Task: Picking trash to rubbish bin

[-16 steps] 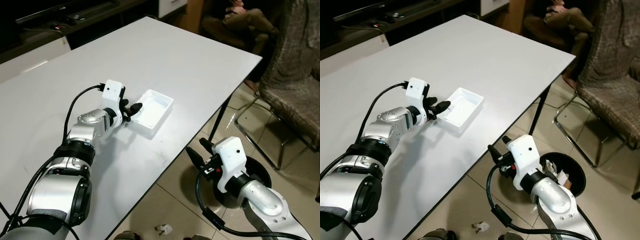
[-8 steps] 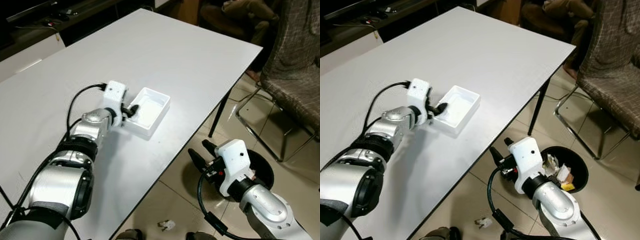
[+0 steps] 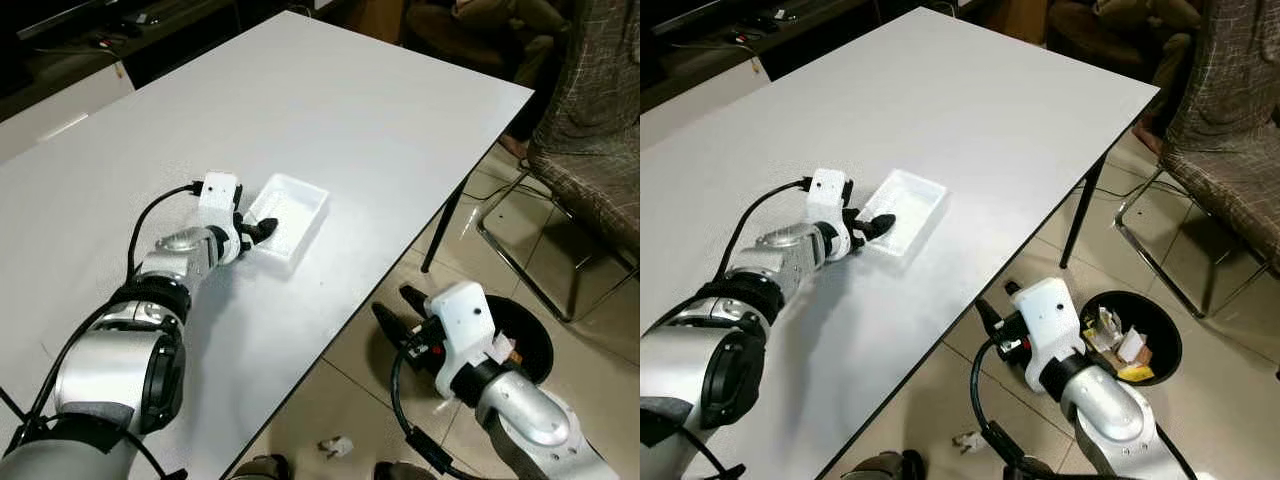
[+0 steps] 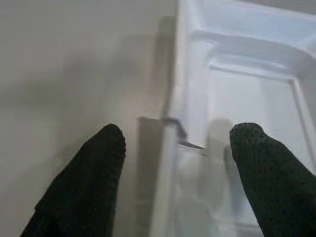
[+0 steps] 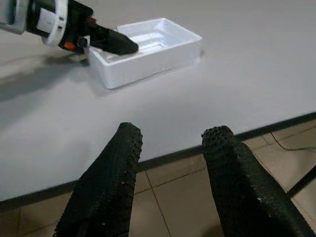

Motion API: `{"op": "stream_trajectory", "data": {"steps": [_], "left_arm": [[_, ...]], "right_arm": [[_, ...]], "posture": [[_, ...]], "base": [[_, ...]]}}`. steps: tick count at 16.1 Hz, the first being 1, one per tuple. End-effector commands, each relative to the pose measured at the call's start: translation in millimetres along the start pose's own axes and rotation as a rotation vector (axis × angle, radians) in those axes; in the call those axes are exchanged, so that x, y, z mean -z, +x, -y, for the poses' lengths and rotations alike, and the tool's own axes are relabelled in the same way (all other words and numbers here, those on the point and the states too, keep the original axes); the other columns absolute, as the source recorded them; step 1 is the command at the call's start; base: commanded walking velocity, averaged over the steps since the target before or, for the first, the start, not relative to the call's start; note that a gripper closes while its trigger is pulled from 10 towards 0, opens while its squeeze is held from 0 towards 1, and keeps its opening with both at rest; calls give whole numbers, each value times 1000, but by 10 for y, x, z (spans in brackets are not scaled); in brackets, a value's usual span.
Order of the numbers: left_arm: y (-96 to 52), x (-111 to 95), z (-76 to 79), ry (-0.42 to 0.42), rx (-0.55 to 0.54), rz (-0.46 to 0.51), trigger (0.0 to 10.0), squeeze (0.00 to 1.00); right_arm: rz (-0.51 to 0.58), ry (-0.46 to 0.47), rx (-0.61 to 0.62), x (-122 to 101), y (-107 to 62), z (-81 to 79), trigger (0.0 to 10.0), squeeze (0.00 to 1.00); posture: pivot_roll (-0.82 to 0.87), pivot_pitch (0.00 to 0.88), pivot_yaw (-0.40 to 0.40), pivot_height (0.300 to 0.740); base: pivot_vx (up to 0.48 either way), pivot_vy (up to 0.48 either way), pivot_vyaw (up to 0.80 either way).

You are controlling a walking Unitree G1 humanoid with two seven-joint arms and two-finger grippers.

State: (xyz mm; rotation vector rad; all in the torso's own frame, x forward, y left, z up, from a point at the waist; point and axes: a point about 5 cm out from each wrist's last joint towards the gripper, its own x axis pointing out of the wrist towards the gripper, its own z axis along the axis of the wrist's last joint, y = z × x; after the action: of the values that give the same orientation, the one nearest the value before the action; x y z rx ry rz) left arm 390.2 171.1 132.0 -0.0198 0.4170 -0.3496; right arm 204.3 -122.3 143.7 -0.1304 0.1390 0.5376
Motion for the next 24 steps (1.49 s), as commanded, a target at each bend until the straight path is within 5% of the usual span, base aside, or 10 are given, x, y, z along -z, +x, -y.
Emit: {"op": "stream_trajectory", "data": {"steps": [1, 2, 17, 21, 22, 24], "left_arm": [[-2, 59, -1, 35, 14, -42, 2588, 0], [-6, 77, -7, 72, 12, -59, 0, 0], [-39, 4, -87, -9, -25, 18, 0, 0], [-32, -135, -55, -172, -7, 129, 0, 0], [-52, -258, -46, -245, 15, 218, 0, 0], [-106, -320, -48, -266, 18, 302, 0, 0]], "right_arm": [[3, 4, -22, -21, -12, -36, 10000, 0], [2, 0, -23, -21, -7, -35, 10000, 0], [16, -9, -19, -39, 74, -5, 10000, 0], [31, -22, -25, -50, 151, 38, 10000, 0], [56, -27, -17, -84, 211, 59, 10000, 0], [72, -24, 39, -101, 259, 129, 10000, 0]], "posture": [[-165, 157, 80, 740], [-165, 157, 80, 740], [-143, 126, 80, 740], [-112, 113, 51, 740], [-97, 91, 38, 740], [-87, 71, 21, 740]], "base": [[0, 0, 0], [0, 0, 0], [0, 0, 0], [0, 0, 0], [0, 0, 0], [0, 0, 0]]}}
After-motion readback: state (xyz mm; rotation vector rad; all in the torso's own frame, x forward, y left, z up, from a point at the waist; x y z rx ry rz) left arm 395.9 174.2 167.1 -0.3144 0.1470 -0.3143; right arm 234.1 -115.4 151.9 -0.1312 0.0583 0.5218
